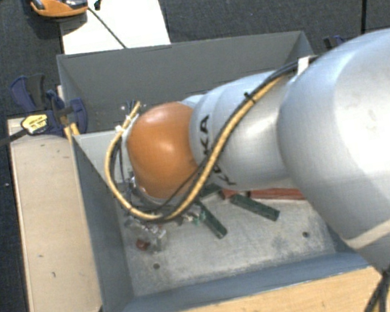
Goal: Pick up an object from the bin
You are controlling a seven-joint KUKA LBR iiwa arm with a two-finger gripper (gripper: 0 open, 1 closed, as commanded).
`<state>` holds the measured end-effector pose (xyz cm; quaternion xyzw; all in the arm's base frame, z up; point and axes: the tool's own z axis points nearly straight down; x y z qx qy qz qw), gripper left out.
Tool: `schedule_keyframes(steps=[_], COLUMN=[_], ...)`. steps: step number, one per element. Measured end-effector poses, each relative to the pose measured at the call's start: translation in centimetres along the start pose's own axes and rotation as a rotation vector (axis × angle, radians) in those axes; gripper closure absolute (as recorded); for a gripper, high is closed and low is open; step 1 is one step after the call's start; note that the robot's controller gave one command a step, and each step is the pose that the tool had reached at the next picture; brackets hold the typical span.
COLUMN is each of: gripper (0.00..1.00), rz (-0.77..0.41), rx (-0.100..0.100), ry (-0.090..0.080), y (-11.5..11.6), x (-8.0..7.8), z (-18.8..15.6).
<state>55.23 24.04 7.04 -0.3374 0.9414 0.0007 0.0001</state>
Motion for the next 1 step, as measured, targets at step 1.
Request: schedule_keyframes(steps=[1], gripper=[1.0], rz=[0.006], rx=[0.001], ry=[-0.003], y=[3.99], x=[2.45], z=[-14.85])
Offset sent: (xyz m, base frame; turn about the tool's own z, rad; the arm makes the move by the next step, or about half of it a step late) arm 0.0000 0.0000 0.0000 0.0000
